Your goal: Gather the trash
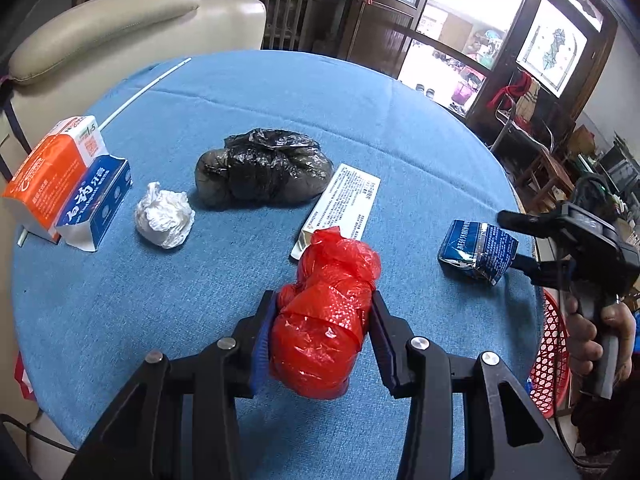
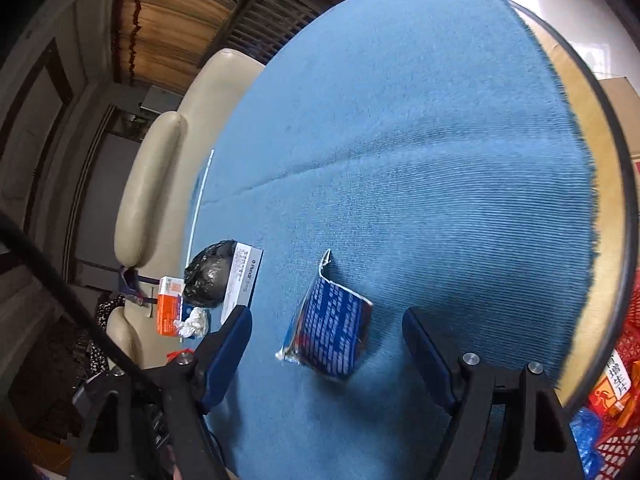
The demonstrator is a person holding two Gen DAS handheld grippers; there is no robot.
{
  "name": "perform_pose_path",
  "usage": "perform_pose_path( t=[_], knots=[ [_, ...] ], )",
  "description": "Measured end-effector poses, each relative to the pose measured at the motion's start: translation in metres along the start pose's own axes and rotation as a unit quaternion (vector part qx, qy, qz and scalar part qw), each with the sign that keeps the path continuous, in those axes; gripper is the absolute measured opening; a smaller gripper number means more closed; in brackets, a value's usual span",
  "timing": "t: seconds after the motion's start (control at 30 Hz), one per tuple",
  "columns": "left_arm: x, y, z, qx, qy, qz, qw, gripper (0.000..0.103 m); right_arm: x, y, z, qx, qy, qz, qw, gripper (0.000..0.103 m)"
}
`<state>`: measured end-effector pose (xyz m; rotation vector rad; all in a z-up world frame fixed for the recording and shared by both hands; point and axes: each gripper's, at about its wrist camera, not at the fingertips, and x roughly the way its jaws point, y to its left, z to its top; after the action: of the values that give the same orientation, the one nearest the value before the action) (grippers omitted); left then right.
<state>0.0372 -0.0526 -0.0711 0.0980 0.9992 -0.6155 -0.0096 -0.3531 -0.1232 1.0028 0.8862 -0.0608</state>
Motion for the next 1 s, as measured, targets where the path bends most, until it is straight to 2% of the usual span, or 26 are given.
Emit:
perform_pose_path(
  t=[0.03, 0.1, 0.17, 0.37, 0.43, 0.6, 1.0],
  knots=[
    [-0.001, 0.001, -0.001, -0.001, -0.001, 0.000, 1.0000, 0.046, 0.005, 0.004, 0.001, -0.006, 0.002, -0.011, 1.000, 0.075],
    [-0.003, 0.002, -0.002, -0.003, -0.001, 0.000, 1.0000, 0.046, 0.017, 0.010, 0.000, -0.020, 0.016, -0.024, 0.999, 0.031],
    [-0.004, 0.003, -0.003, -0.005, -0.002, 0.000, 1.0000, 0.046, 0.020, 0.014, -0.003, -0.026, 0.015, -0.020, 0.999, 0.030],
    [-0.009, -0.004, -0.005, 0.002, -0.004, -0.002, 1.0000, 0.046, 0.001, 0.043, -0.014, -0.106, -0.026, -0.022, 0.994, 0.009],
    [-0.010, -0.008, -0.004, 0.004, -0.005, -0.007, 1.0000, 0.046, -0.006, 0.046, -0.017, -0.121, -0.034, -0.026, 0.992, 0.005],
    [-0.011, -0.025, -0.004, 0.024, -0.005, -0.018, 0.9995, 0.046, -0.030, 0.042, -0.023, -0.129, -0.054, -0.021, 0.990, 0.005],
    [-0.010, -0.082, -0.002, 0.079, 0.007, -0.052, 0.9955, 0.046, -0.111, 0.018, -0.034, -0.115, -0.110, 0.004, 0.987, 0.005]
  ],
)
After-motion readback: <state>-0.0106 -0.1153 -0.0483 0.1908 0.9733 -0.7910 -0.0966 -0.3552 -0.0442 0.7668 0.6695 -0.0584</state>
